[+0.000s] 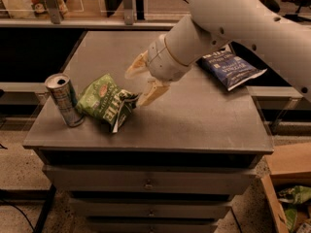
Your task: Move green jalapeno chip bag near redbull can
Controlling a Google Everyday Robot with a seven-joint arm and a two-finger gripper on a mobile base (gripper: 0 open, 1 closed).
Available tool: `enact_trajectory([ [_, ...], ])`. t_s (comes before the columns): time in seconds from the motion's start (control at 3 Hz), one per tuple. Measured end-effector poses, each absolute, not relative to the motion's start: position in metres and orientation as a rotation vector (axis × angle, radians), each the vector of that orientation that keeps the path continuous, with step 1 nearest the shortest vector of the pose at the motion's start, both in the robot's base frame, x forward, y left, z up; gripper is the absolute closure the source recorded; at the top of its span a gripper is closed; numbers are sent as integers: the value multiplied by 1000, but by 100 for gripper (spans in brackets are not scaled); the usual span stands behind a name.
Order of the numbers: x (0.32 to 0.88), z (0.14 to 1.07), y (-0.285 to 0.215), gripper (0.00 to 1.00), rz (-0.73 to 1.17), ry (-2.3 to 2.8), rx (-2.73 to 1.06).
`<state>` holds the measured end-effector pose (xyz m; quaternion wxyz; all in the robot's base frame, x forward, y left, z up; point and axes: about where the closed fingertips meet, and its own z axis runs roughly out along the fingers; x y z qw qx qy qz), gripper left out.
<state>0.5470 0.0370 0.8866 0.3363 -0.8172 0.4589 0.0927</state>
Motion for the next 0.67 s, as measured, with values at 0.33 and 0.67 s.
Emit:
enact_trajectory([
  [0.33,546,886,38,0,244,1194,-2133],
  [0.67,546,886,38,0,244,1194,-2133],
])
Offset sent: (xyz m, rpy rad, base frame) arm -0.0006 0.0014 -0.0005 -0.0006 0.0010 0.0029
